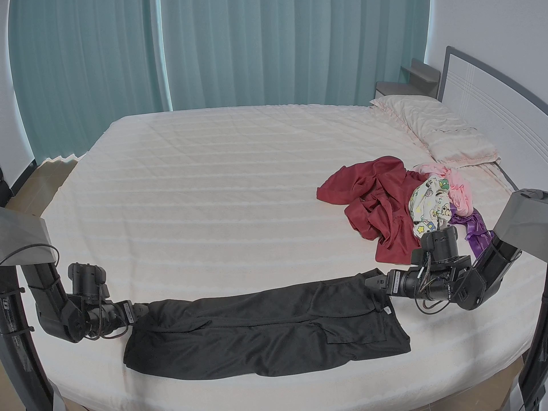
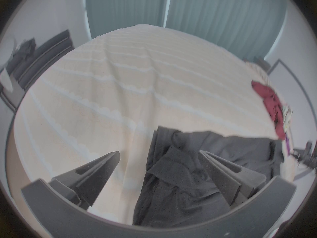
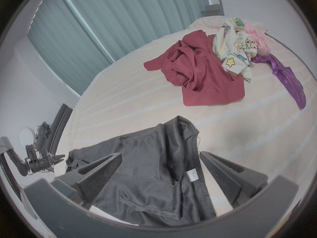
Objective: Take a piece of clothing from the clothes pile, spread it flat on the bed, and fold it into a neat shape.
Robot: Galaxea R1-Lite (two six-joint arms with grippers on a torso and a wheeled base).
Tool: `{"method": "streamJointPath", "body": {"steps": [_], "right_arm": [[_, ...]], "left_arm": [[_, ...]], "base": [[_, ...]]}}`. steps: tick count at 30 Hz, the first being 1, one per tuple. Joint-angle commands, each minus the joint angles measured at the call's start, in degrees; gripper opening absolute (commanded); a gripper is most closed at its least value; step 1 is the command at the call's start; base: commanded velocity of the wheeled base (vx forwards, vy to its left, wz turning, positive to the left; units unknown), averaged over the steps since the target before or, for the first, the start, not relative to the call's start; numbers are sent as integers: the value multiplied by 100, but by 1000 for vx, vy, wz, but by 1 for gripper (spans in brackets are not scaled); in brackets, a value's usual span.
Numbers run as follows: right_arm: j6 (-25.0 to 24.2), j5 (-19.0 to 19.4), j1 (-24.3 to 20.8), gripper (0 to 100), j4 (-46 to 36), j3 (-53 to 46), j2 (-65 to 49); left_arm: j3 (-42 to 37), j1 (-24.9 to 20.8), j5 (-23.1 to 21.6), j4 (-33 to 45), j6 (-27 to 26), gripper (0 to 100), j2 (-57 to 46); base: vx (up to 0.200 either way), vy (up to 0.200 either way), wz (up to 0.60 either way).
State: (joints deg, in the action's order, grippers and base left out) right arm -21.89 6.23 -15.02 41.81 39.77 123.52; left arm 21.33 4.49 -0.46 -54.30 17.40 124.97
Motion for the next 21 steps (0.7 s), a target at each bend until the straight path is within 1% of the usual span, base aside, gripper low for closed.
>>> {"method": "streamJointPath", "body": {"steps": [1, 2, 4, 5, 6, 7, 8, 12, 15, 20, 21], "right_arm": [[-386, 63, -194, 100, 46, 66, -135], [-579, 150, -274, 100, 99, 128, -82], [-931, 291, -379, 100, 187, 198, -20], [-1027, 317, -414, 100, 213, 216, -3], [-1027, 317, -414, 100, 213, 216, -3], [-1168, 379, -493, 100, 275, 251, 164], [-1168, 379, -493, 100, 292, 260, 270], [-1212, 379, -493, 100, 415, 339, 639], [-1230, 353, -476, 100, 424, 348, 788], [-1221, 344, -449, 100, 494, 365, 850], [-1212, 353, -388, 100, 723, 348, 858]], "left_arm": [[29, 211, -578, 16, 792, 100, -666], [29, 211, -824, 16, 1178, 100, -772], [2, 193, -1131, 7, 1627, 100, -790], [-6, 193, -1219, -2, 1741, 100, -781], [-6, 193, -1219, -2, 1741, 100, -781], [-6, 193, -1527, -20, 2075, 100, -728], [2, 193, -1624, -20, 2172, 100, -658], [81, 70, -1659, -107, 2224, 100, -245], [64, 8, -1676, -327, 2242, 100, -7], [64, -27, -1668, -406, 2321, 100, 54], [64, -53, -1659, -406, 2339, 100, 54]], "base": [[0, 0, 0], [0, 0, 0], [0, 0, 0], [0, 0, 0], [0, 0, 0], [0, 0, 0], [0, 0, 0], [0, 0, 0], [0, 0, 0], [0, 0, 0], [0, 0, 0]]}}
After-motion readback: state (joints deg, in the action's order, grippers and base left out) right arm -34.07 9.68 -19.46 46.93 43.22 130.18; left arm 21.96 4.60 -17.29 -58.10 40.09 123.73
